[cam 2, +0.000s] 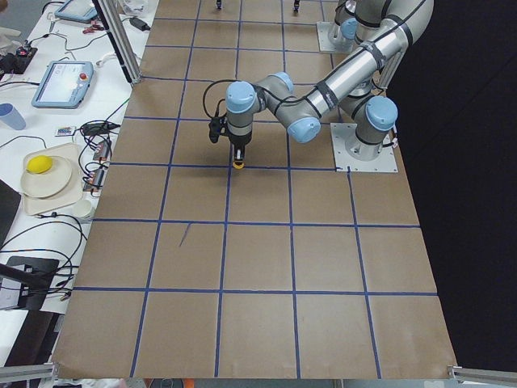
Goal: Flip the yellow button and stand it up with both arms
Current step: 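Lift the yellow button with the left gripper and carry it toward the right gripper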
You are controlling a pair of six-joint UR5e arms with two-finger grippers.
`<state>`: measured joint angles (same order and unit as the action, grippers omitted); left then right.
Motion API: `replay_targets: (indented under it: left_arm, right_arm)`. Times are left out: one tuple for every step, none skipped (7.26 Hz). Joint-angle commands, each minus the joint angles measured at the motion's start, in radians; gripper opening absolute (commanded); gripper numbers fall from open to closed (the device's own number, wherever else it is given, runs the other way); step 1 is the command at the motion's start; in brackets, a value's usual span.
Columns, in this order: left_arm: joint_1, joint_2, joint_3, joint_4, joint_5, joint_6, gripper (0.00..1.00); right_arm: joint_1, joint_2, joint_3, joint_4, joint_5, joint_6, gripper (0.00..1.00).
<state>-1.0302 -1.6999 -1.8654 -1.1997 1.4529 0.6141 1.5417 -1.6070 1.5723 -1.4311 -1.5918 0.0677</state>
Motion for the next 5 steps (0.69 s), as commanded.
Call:
replay_targets:
  left_arm:
    - [-0.153, 0.020, 0.107, -0.302, -0.147, -0.060, 0.24]
    - [-0.203, 0.034, 0.150, -0.501, -0.313, -0.066, 0.24]
    - [-0.241, 0.034, 0.187, -0.697, -0.479, -0.065, 0.24]
    - [-0.287, 0.054, 0.198, -0.772, -0.588, -0.053, 0.25]
    - [-0.338, 0.090, 0.200, -0.846, -0.734, -0.053, 0.25]
  right_arm:
    - [0.000, 0.004, 0.000, -0.002, 0.001, 0.003, 1.00]
    - [0.000, 0.019, -0.003, -0.003, 0.004, 0.032, 1.00]
    - [0.000, 0.027, -0.012, -0.009, 0.006, 0.140, 1.00]
    - [0.000, 0.027, -0.014, -0.008, 0.036, 0.202, 1.00]
    - [0.000, 0.030, -0.014, -0.011, 0.137, 0.286, 1.00]
